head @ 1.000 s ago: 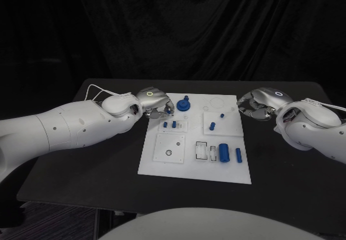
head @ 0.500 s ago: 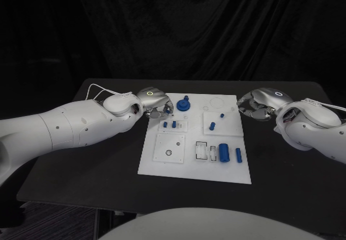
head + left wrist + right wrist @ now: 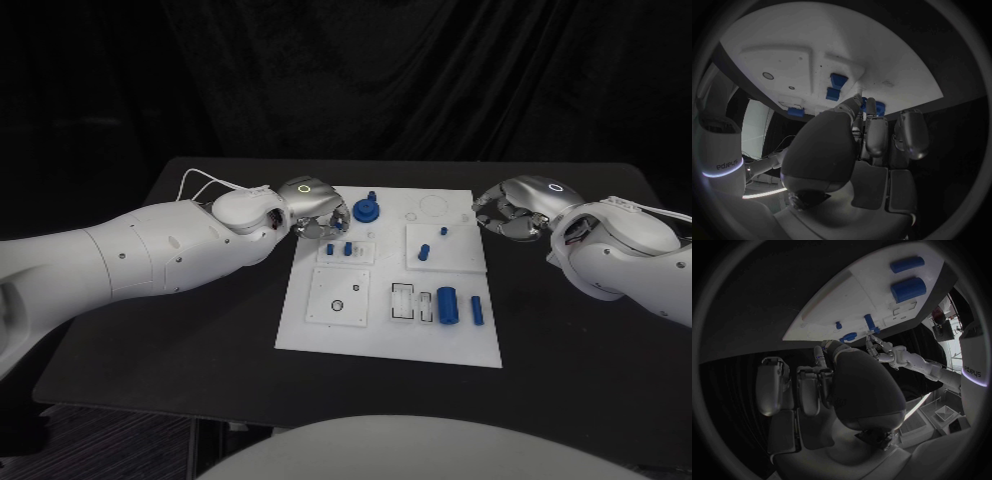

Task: Assemble the parts on the task board

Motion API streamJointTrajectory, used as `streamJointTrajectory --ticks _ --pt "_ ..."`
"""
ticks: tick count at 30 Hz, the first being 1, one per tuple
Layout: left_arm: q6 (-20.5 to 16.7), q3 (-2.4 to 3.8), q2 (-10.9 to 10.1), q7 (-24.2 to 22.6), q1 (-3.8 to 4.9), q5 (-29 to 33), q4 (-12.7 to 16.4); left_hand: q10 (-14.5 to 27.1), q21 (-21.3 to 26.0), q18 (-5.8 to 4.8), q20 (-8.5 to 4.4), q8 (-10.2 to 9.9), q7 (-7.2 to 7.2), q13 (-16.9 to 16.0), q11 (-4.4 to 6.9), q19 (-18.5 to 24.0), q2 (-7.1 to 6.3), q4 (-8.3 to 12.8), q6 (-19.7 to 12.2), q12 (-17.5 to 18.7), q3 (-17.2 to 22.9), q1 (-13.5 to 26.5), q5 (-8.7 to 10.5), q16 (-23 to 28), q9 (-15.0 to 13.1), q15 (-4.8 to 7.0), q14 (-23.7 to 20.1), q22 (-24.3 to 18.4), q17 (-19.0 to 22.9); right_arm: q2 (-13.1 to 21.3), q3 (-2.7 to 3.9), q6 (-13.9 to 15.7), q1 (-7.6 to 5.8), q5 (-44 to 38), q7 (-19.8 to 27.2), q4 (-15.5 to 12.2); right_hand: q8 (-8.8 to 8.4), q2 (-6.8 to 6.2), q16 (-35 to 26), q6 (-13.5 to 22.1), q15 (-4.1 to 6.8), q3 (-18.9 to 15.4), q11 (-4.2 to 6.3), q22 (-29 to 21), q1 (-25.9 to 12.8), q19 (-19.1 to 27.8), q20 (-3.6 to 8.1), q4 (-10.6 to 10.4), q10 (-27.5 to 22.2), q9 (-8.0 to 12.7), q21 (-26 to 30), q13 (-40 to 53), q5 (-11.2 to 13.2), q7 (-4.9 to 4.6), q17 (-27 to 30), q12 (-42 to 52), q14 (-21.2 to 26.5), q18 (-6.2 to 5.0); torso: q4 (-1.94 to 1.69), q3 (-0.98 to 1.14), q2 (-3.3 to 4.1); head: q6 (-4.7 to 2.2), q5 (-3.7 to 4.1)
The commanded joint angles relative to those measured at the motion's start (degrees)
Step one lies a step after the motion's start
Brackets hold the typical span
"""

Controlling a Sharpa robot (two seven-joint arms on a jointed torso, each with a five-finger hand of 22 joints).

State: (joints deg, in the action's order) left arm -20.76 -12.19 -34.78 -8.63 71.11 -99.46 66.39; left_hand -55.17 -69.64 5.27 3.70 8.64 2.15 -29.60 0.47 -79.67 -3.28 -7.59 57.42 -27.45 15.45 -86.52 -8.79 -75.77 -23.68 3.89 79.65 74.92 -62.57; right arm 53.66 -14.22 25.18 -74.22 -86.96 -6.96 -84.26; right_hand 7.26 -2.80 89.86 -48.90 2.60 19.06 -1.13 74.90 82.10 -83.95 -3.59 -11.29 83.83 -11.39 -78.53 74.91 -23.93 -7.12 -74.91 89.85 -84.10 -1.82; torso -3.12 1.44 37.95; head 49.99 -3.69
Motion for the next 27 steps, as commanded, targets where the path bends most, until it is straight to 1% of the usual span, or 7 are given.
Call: streamJointTrajectory --ticks 1,6,14,18,21,27 --pt "0.8 0.05 0.2 -0.3 -0.16 0.1 0.0 -0.3 0.4 -0.90 0.00 0.0 0.06 0.1 0.15 0.1 0.01 -0.2 -0.5 0.3 0.2 0.5 0.01 0.4 -0.1 -0.02 -0.6 9.3 0.1 0.0 0.03 -0.4 0.08 -0.2 -0.9 0.0 -0.14 0.02 0.1 -0.3 -0.18 0.3 -0.24 11.1 -0.5 -0.4 -0.25 0.0 6.2 0.1 0.3 15.1 -0.2 0.05 -15.1 0.2 -5.9 -1.11 -0.01 0.01 0.00 0.01 0.01" --pt "1.3 0.05 0.6 -0.3 -0.27 0.1 -0.3 -0.3 0.5 -0.89 0.01 0.0 0.03 0.1 0.17 0.1 0.02 -0.2 -0.7 0.3 0.2 0.6 -0.04 0.5 -0.1 -0.02 -0.6 9.3 0.3 -0.1 0.03 -0.5 0.08 -0.2 -1.0 0.2 -0.14 0.02 0.1 -0.3 -0.18 0.3 -0.24 11.1 -0.5 -0.4 -0.25 0.0 6.2 0.1 0.3 15.1 -0.2 0.05 -15.1 0.2 -5.9 -1.11 0.04 0.01 0.00 0.01 -0.11" --pt "1.6 0.05 0.8 -0.3 -0.51 0.1 -0.4 -0.4 0.6 -0.88 0.01 -0.2 -0.06 0.2 0.19 0.2 0.02 -0.3 -1.1 0.5 0.2 0.7 -0.15 0.7 0.0 -0.02 -0.7 9.3 0.5 -0.2 0.03 -0.5 0.08 -0.2 -1.1 0.3 -0.14 0.02 0.1 -0.3 -0.18 0.3 -0.24 11.1 -0.5 -0.4 -0.25 0.0 6.2 0.1 0.3 15.1 -0.2 0.05 -15.1 0.2 -5.9 -1.11 -0.01 0.02 0.02 0.01 0.08" --pt "1.6 0.05 0.9 -0.3 -0.60 0.1 -0.4 -0.4 0.6 -0.87 0.02 -0.3 -0.08 0.2 0.19 0.2 0.03 -0.3 -1.2 0.5 0.2 0.8 -0.16 0.6 0.0 -0.01 -0.7 9.3 0.4 -0.2 0.03 -0.6 0.08 -0.2 -1.1 0.3 -0.13 0.03 0.1 -0.3 -0.19 0.4 -0.26 11.0 -0.5 -0.4 -0.25 0.0 6.2 0.1 0.4 15.1 -0.1 0.03 -15.1 0.2 -5.9 -1.13 0.08 0.03 0.01 0.01 -0.01" --pt "1.8 0.05 1.0 -0.3 -0.64 0.1 -0.4 -0.4 0.7 -0.86 0.02 -0.3 -0.09 0.2 0.19 0.2 0.04 -0.3 -1.2 0.5 0.2 0.8 -0.17 0.7 0.0 -0.01 -0.7 9.2 0.5 -0.2 0.03 -0.6 0.08 -0.2 -1.1 0.4 -0.13 0.03 0.1 -0.3 -0.19 0.4 -0.26 11.0 -0.5 -0.4 -0.25 0.0 6.2 0.1 0.4 15.1 -0.1 0.03 -15.1 0.2 -5.9 -1.13 0.02 -0.02 0.03 0.01 0.06" --pt "1.9 0.05 1.3 -0.2 -0.72 0.1 -0.8 -0.4 0.7 -0.85 0.02 -0.4 -0.11 0.2 0.19 0.3 0.06 -0.3 -1.3 0.6 0.3 0.8 -0.18 0.7 0.0 -0.01 -0.8 9.2 0.5 -0.3 0.03 -0.7 0.08 -0.2 -1.2 0.4 -0.13 0.03 0.1 -0.3 -0.19 0.4 -0.26 11.0 -0.5 -0.4 -0.25 0.0 6.2 0.1 0.4 15.1 -0.1 0.03 -15.1 0.2 -5.9 -1.13 0.02 -0.01 0.02 0.01 0.05"
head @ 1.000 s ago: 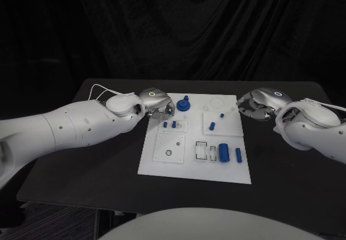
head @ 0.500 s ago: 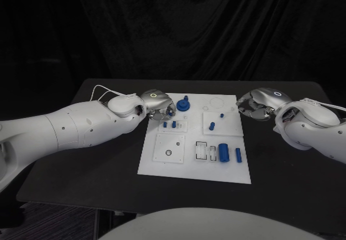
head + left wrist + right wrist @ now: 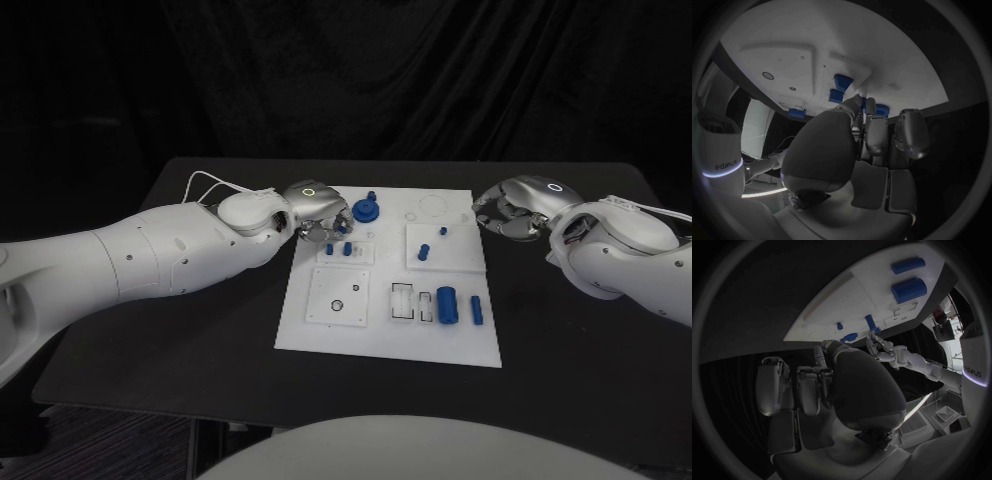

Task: Assemble the parts on the task board

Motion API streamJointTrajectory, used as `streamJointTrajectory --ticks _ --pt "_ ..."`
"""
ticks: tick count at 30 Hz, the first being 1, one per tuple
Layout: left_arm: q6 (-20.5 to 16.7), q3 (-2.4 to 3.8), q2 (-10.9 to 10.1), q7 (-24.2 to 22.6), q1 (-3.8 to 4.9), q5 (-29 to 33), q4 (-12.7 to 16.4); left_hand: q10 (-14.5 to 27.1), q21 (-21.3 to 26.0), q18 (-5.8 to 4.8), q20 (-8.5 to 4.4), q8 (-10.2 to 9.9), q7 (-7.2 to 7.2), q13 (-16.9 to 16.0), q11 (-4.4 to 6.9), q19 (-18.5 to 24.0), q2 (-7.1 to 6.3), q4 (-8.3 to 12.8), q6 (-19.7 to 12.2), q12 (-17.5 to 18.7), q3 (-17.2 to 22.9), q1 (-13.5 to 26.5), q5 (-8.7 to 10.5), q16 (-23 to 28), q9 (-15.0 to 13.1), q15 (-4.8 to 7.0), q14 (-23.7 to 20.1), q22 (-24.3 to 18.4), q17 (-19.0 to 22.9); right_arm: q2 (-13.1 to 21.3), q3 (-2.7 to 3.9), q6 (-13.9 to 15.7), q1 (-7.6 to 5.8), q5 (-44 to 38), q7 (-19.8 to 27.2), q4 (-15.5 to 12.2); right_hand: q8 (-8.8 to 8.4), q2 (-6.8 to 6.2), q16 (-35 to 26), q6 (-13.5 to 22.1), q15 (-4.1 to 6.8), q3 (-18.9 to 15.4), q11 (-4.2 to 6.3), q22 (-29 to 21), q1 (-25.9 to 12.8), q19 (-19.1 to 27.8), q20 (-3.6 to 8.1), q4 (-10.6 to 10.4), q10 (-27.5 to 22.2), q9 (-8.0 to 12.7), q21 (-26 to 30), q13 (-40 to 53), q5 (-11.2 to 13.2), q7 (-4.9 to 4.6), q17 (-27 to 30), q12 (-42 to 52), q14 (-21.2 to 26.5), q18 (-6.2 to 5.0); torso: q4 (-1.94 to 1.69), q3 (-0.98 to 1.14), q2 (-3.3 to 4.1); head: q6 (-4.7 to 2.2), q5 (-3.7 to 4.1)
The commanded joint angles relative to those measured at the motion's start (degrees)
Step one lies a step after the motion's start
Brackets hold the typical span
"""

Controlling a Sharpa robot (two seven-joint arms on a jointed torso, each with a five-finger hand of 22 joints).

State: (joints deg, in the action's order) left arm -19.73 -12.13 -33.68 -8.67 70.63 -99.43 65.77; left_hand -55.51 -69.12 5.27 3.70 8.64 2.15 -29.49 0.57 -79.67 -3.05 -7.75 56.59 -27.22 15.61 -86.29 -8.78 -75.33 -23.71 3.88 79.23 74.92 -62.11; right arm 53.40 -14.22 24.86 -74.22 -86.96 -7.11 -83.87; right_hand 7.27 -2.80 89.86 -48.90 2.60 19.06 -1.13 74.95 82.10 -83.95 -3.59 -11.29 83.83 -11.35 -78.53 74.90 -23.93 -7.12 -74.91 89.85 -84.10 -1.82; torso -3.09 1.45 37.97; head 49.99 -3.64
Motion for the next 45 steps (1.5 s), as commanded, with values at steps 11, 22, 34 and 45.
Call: streamJointTrajectory --ticks 11,22,34,45 --pt "0.8 -0.02 1.0 0.0 -0.43 0.0 -1.1 -0.2 0.2 -0.85 0.03 -0.5 -0.26 0.1 0.14 0.3 -0.10 -0.2 -0.7 0.4 0.2 0.5 -0.33 0.4 0.1 0.01 -0.4 9.2 0.2 0.0 0.03 -0.5 0.08 -0.2 -1.0 0.0 -0.13 0.03 0.1 -0.3 -0.19 0.4 -0.25 11.0 -0.5 -0.4 -0.25 0.0 6.2 0.1 0.4 15.1 -0.1 0.03 -15.1 0.2 -5.9 -1.13 -0.01 -0.02 0.01 0.01 0.08" --pt "1.1 -0.01 1.5 0.2 -0.48 0.0 -1.7 0.0 0.7 -0.77 0.03 -0.7 -0.33 0.2 0.13 0.5 -0.16 -0.1 -1.1 0.7 0.3 0.5 -0.58 0.7 0.1 0.02 -0.7 9.1 0.8 -0.1 0.03 -0.7 0.08 -0.2 -1.0 0.1 -0.14 0.06 0.1 -0.3 -0.20 0.5 -0.28 11.0 -0.5 -0.4 -0.26 0.0 6.2 0.1 0.4 15.1 0.0 0.01 -15.1 0.2 -5.9 -1.14 0.00 -0.02 0.02 0.01 -0.03" --pt "1.9 -0.01 1.4 0.1 -0.54 0.0 -2.0 0.7 1.7 -0.61 0.15 -2.5 -1.81 0.4 -0.24 1.1 -0.80 -0.3 -3.8 1.7 0.3 1.2 0.55 1.3 0.8 -0.22 -1.2 8.9 1.7 -0.2 0.03 -0.9 0.09 -0.2 -1.0 0.2 -0.14 0.06 0.1 -0.3 -0.20 0.5 -0.28 11.0 -0.5 -0.4 -0.26 0.0 6.2 0.1 0.4 15.1 0.0 0.01 -15.1 0.2 -5.9 -1.14 -0.01 -0.01 -0.01 0.01 0.16" --pt "0.8 -0.01 1.0 0.8 -0.59 0.0 -1.9 4.6 3.4 -0.36 0.45 -5.1 -4.80 0.3 -1.19 2.0 -1.88 -1.3 -11.0 3.5 0.2 2.5 2.38 2.1 3.1 -0.87 -2.3 8.5 3.1 -0.2 0.03 -1.2 0.10 -0.2 -1.1 0.2 -0.16 -0.08 0.1 -0.3 -0.19 0.6 -0.25 11.0 -0.2 -0.3 -0.26 0.4 6.2 0.2 0.5 15.1 0.2 0.05 -15.1 0.2 -5.9 -1.15 0.00 -0.02 -0.02 0.01 0.05"
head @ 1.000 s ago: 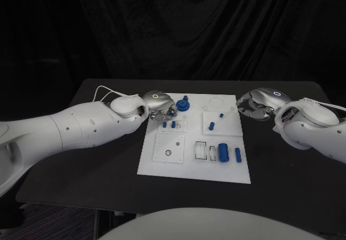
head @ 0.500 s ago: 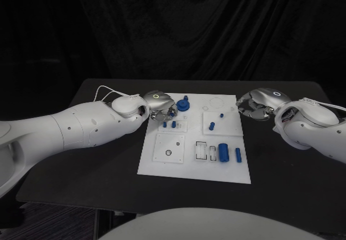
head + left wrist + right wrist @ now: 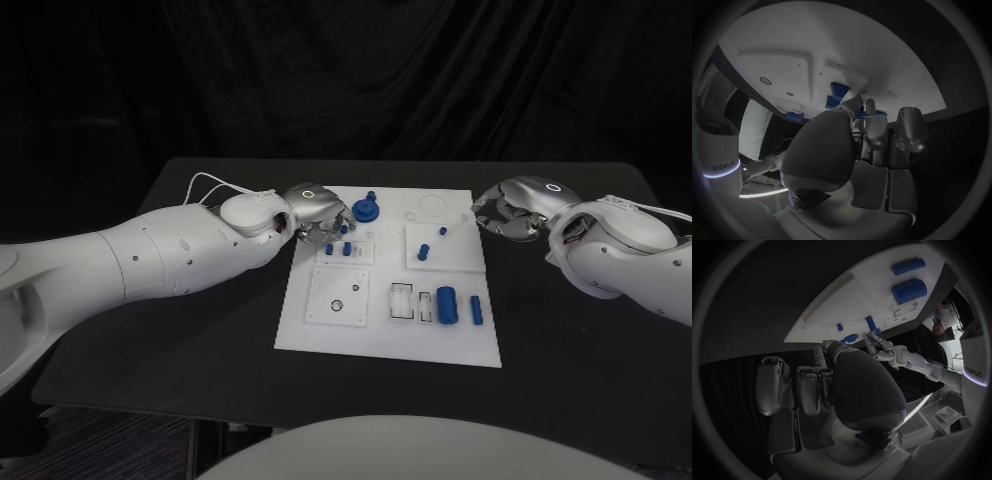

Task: Assemble the parts on the task board

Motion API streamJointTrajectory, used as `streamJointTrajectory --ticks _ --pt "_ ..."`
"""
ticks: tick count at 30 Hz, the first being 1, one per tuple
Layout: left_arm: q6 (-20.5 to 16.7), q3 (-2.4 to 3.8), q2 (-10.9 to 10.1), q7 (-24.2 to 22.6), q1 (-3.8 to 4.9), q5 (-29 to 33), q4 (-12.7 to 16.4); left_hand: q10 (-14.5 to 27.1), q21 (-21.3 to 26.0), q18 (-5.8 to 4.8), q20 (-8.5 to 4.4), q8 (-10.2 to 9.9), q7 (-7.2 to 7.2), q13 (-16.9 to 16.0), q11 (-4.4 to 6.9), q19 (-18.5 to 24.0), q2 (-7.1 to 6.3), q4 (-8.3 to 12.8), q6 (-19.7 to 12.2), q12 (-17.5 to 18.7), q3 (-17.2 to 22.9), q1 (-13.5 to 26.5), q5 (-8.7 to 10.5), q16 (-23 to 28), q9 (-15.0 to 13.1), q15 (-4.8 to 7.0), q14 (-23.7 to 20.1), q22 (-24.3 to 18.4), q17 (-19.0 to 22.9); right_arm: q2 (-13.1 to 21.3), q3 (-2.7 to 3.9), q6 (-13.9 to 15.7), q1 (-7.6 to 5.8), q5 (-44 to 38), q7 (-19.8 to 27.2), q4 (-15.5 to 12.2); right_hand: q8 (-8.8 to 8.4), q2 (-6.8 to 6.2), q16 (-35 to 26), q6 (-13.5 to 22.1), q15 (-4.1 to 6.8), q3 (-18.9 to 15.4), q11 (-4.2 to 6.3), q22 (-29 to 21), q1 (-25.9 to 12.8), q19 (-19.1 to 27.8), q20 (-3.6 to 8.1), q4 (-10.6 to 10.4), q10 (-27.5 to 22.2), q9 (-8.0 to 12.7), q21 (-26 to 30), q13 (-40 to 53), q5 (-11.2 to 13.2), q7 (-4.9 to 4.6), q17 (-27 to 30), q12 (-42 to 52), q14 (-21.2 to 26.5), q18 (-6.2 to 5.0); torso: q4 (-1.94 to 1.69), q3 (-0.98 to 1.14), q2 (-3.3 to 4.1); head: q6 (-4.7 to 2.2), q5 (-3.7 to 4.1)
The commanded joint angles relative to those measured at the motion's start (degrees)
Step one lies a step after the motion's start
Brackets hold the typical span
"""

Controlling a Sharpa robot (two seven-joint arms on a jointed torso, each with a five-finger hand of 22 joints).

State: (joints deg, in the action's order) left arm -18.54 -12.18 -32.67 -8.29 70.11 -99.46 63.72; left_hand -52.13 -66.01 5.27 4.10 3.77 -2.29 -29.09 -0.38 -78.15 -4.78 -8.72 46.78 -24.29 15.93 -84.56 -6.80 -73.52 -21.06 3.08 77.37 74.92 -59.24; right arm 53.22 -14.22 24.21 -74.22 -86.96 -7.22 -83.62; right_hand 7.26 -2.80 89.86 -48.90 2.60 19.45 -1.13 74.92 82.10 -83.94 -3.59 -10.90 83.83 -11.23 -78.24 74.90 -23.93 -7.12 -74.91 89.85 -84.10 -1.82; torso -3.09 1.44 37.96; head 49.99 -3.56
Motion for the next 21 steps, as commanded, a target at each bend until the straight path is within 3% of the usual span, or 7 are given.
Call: streamJointTrajectory --ticks 1,8,12,13,15,17,21 --pt "-0.8 0.04 -0.1 0.6 -0.08 0.1 0.1 2.5 0.8 -0.29 0.10 -0.2 -0.74 -0.2 -0.48 0.7 -0.27 -0.4 -2.3 0.8 -0.2 0.9 0.52 0.4 0.8 -0.24 -0.7 8.4 0.4 0.0 0.03 -0.6 0.10 -0.2 -1.0 0.0 -0.16 -0.13 0.1 -0.3 -0.19 0.3 -0.25 11.0 -0.1 -0.4 -0.26 0.1 6.2 0.1 0.2 15.1 0.3 0.05 -15.1 0.2 -5.9 -1.16 -0.02 -0.01 -0.02 0.01 -0.01" --pt "-5.3 0.04 -0.9 1.4 -0.09 0.1 0.2 7.9 3.5 0.15 0.45 -0.1 -1.91 -1.5 -1.06 2.1 -0.30 -0.3 -5.2 0.8 -0.6 1.0 0.53 1.4 2.4 -0.78 -2.5 7.8 2.4 0.2 0.03 -0.4 0.10 -0.2 -1.0 -0.1 -0.22 -0.29 0.1 -0.2 -0.18 0.3 -0.24 10.9 0.0 -0.3 -0.25 0.3 6.2 0.1 0.3 15.1 0.6 0.06 -15.1 0.2 -5.9 -1.18 -0.05 -0.07 -0.05 0.01 0.24" --pt "-10.8 0.04 -2.2 0.8 -0.10 0.1 0.3 11.8 6.7 0.64 0.76 -0.1 -2.77 -1.9 -1.51 4.1 -0.41 -0.3 -7.1 0.7 -0.9 1.1 0.43 3.1 3.3 -1.25 -4.9 7.1 5.1 0.4 0.03 -0.4 0.10 -0.2 -0.9 -0.3 -0.24 -0.34 0.1 -0.1 -0.18 0.3 -0.23 10.9 0.0 -0.2 -0.25 0.3 6.2 0.1 0.5 15.1 0.7 0.06 -15.1 0.2 -5.9 -1.22 -0.07 -0.05 -0.04 0.01 0.39" --pt "-11.6 0.04 -2.5 0.7 -0.11 0.1 0.4 18.1 13.2 1.62 1.24 0.1 -3.97 -2.4 -1.76 8.1 -0.45 0.1 -9.8 0.4 -1.5 1.0 0.31 8.9 4.4 -1.74 -11.8 5.5 13.2 0.5 0.03 -0.4 0.10 -0.2 -0.9 -0.3 -0.24 -0.34 0.1 -0.1 -0.18 0.3 -0.23 10.9 0.0 -0.2 -0.25 0.3 6.2 0.1 0.6 15.1 0.8 0.06 -15.1 0.2 -5.9 -1.25 -0.07 -0.04 -0.03 0.01 0.44" --pt "-14.7 0.03 -3.7 0.1 -0.11 0.1 0.8 22.9 18.1 2.32 1.58 0.1 -5.02 -2.8 -1.82 10.9 -0.48 0.1 -11.2 -0.1 -2.2 1.2 0.38 15.8 4.9 -2.12 -19.9 4.4 21.4 0.8 0.03 -0.3 0.10 -0.2 -0.9 -0.5 -0.21 -0.39 0.1 -0.2 -0.19 0.3 -0.23 10.7 0.0 0.1 -0.25 0.3 6.2 0.2 1.2 15.1 0.9 0.06 -15.1 0.2 -5.9 -1.37 -0.05 -0.04 -0.05 0.01 0.67" --pt "-17.4 0.03 -5.1 -0.9 -0.12 0.1 1.3 30.3 35.6 4.47 2.44 0.2 -5.38 -3.3 -2.15 21.5 -0.26 -0.4 -12.6 -3.0 -3.2 1.4 0.54 22.7 5.9 -2.96 -26.9 -0.4 24.5 1.1 0.03 -0.1 0.09 -0.2 -0.9 -0.7 -0.19 -0.42 0.1 -0.2 -0.19 0.3 -0.24 10.6 0.0 0.2 -0.26 0.4 6.0 0.2 1.4 14.9 1.0 0.06 -15.1 0.1 -5.9 -1.42 -0.04 -0.03 -0.06 0.01 0.86" --pt "-22.4 0.02 -8.5 -4.5 -0.13 0.7 3.1 33.7 44.9 4.34 3.09 0.8 -5.08 -2.1 -0.40 29.1 0.11 -2.4 -10.4 -9.5 -4.4 2.8 0.36 33.4 6.1 -3.91 -34.1 -3.1 28.9 1.7 0.03 1.2 0.08 -0.2 -0.4 -1.0 0.64 -0.83 -3.1 -1.8 -0.35 0.9 -0.52 8.5 0.1 3.0 -0.39 0.6 1.0 0.1 7.6 9.8 1.3 -0.08 -12.5 -3.0 -4.9 -2.70 -0.01 -0.08 -0.02 0.01 0.50"
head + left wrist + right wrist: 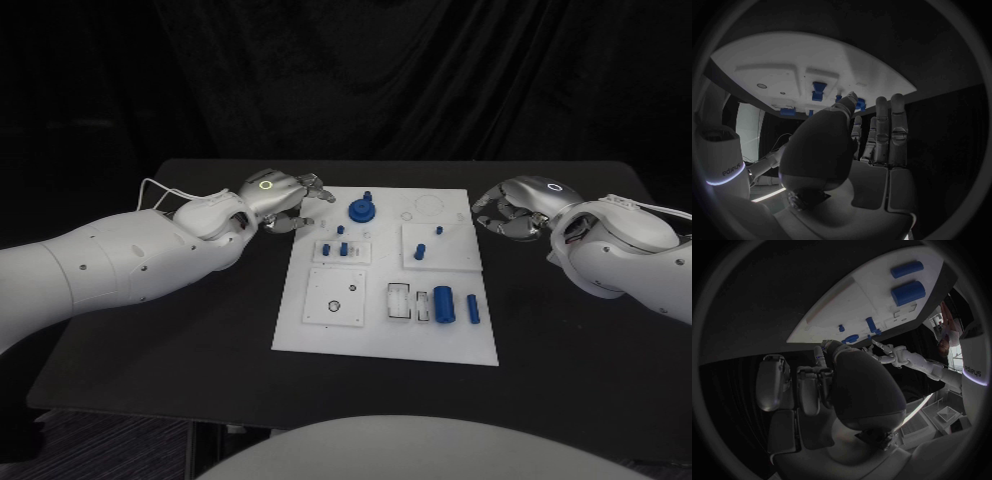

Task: Assemble the parts on the task board

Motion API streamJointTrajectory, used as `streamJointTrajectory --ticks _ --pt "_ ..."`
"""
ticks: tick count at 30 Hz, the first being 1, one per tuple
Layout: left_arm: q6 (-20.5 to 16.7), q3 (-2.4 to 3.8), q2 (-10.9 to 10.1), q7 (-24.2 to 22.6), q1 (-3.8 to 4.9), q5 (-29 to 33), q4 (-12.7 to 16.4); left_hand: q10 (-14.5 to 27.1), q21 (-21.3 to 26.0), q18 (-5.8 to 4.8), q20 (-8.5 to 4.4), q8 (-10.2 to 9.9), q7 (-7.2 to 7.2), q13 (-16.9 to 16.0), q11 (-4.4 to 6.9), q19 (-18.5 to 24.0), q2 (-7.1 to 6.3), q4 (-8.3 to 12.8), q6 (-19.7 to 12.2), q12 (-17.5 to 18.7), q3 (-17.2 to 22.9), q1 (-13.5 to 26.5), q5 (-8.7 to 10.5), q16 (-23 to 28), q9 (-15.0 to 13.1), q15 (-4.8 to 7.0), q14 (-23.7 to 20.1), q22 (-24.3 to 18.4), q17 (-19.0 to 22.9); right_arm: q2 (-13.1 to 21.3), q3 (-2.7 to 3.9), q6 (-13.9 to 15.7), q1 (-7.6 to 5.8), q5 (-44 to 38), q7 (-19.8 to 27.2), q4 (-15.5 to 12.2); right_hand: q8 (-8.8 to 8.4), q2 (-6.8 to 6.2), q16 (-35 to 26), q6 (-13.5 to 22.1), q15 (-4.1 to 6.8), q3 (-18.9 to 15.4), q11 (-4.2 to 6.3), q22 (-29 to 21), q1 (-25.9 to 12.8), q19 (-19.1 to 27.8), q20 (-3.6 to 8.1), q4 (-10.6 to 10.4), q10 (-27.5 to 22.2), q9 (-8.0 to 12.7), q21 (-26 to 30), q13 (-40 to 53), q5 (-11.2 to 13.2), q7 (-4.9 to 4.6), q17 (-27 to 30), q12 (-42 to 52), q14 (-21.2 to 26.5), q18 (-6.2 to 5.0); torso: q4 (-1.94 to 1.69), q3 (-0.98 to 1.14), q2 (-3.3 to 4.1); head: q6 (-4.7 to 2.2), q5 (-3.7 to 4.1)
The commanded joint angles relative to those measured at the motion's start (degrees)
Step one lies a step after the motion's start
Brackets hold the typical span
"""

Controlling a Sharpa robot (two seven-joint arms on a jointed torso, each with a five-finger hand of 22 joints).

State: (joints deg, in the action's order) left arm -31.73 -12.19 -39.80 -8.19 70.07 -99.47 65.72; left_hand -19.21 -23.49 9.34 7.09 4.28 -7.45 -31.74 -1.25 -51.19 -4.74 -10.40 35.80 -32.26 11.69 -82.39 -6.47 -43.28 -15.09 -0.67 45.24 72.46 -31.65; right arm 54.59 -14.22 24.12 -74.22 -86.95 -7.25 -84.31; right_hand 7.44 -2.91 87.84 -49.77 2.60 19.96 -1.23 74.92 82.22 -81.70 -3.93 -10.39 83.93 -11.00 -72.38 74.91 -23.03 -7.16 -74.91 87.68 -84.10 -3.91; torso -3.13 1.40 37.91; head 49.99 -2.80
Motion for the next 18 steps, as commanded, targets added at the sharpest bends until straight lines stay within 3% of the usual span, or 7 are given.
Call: streamJointTrajectory --ticks 1,5,7,11,13,15,18 --pt "-10.1 0.03 -2.2 -5.9 -0.09 1.7 1.5 1.2 5.3 0.12 0.10 0.5 0.30 1.8 0.74 4.9 0.03 -1.6 1.4 -3.6 -0.4 1.3 -0.63 6.7 0.2 -0.27 -3.0 -1.4 2.4 0.4 0.03 1.7 0.08 -0.2 -0.1 -0.4 1.90 -0.92 -1.7 -3.1 -0.52 0.2 -0.58 8.2 0.2 1.1 -0.14 0.5 -2.2 -0.9 2.6 6.5 0.2 0.16 -12.1 -2.9 -4.7 -0.75 0.01 -0.05 0.05 0.01 -0.37" --pt "-12.6 0.02 -5.6 -11.4 -0.12 7.6 4.3 -0.8 12.1 -0.35 -0.43 1.2 2.23 5.8 2.48 12.5 0.82 -4.3 6.4 -8.1 -0.3 3.7 -3.78 15.9 0.4 -0.99 -8.3 -3.1 4.2 1.1 0.03 3.4 0.05 -0.2 0.8 -1.2 6.87 -1.31 -4.0 -6.6 -0.45 -0.5 -0.48 7.1 0.7 2.4 -0.16 1.8 -12.0 -3.8 5.9 -3.7 -0.6 1.00 -10.4 -10.9 -3.9 -1.32 -0.01 -0.21 0.07 0.01 -0.61" --pt "-12.1 0.02 -7.7 -14.6 -0.14 14.1 6.6 -1.8 15.4 -0.94 -0.54 1.0 3.10 7.2 1.59 16.9 1.12 -5.4 7.5 -8.3 -0.6 5.8 -4.80 21.1 0.6 -1.52 -11.3 -4.6 5.6 1.6 0.03 4.4 -0.02 -0.2 1.1 -1.9 11.15 -1.47 -4.9 -5.9 -0.42 -1.1 -0.17 6.6 0.8 2.7 0.00 2.1 -18.4 -6.9 7.3 -10.9 -0.7 1.21 -9.7 -17.5 -3.6 -1.55 -0.07 -0.36 0.03 0.01 -0.66" --pt "-5.2 0.02 -10.8 -21.3 -0.16 31.8 11.2 -5.5 20.1 -2.80 0.76 1.5 8.01 13.7 2.40 31.9 2.49 -6.2 14.8 -5.3 -2.4 5.1 -8.47 34.5 1.0 -4.80 -15.2 -11.2 8.8 2.0 0.03 5.5 -0.72 -0.2 1.3 -2.8 14.67 -2.40 -10.4 -3.1 -0.55 -0.6 -0.68 5.4 0.6 3.8 -0.20 1.8 -32.8 -9.6 10.8 -26.3 -0.5 1.12 -5.6 -31.7 -1.9 -2.04 -0.15 -0.59 -0.15 0.01 -0.72" --pt "1.3 0.01 -11.8 -24.8 -0.17 42.4 12.8 -5.3 20.0 -2.47 1.42 0.4 8.48 16.3 1.99 33.4 3.18 -6.0 15.1 -3.6 -3.5 4.5 -8.34 37.7 1.7 -4.89 -15.4 -13.4 9.8 1.9 0.04 5.2 -1.51 -0.2 1.1 -3.0 15.76 -2.84 -13.4 -1.9 -0.84 0.2 -1.16 4.7 0.7 4.5 -0.41 1.4 -36.7 -10.4 12.9 -30.6 -0.3 0.75 -3.2 -37.2 -1.1 -2.35 -0.24 -0.71 -0.24 0.01 -0.71" --pt "7.7 0.01 -12.1 -27.8 -0.22 51.5 13.5 -0.5 20.0 -2.10 2.37 -0.6 9.87 21.3 0.42 40.1 4.91 -6.1 13.1 1.7 -4.8 4.9 -9.93 41.2 3.3 -4.96 -33.3 -17.3 21.4 1.8 0.04 4.3 -2.18 -0.2 0.9 -3.3 14.85 -3.09 -14.8 0.9 -1.58 1.2 -1.90 4.2 0.5 5.0 -0.84 0.6 -39.8 -10.0 14.6 -33.8 0.4 -0.09 -2.0 -42.1 -0.6 -2.53 -0.29 -0.68 -0.27 0.01 -0.78" --pt "13.5 0.01 -12.1 -30.1 -0.52 59.1 13.6 7.9 20.3 -0.35 3.83 -0.6 10.30 27.2 0.17 42.4 6.54 -6.3 8.3 12.1 -9.3 6.7 -14.93 42.3 5.8 -4.78 -41.0 -25.7 27.9 1.5 0.04 3.4 -2.77 -0.2 1.1 -3.5 13.43 -3.64 -16.5 2.9 -2.40 1.9 -2.74 3.7 0.3 5.5 -1.41 -0.2 -41.8 -9.3 16.0 -38.0 1.8 -0.49 -0.6 -47.5 0.1 -2.75 -0.52 -0.73 -0.29 0.01 -0.69"
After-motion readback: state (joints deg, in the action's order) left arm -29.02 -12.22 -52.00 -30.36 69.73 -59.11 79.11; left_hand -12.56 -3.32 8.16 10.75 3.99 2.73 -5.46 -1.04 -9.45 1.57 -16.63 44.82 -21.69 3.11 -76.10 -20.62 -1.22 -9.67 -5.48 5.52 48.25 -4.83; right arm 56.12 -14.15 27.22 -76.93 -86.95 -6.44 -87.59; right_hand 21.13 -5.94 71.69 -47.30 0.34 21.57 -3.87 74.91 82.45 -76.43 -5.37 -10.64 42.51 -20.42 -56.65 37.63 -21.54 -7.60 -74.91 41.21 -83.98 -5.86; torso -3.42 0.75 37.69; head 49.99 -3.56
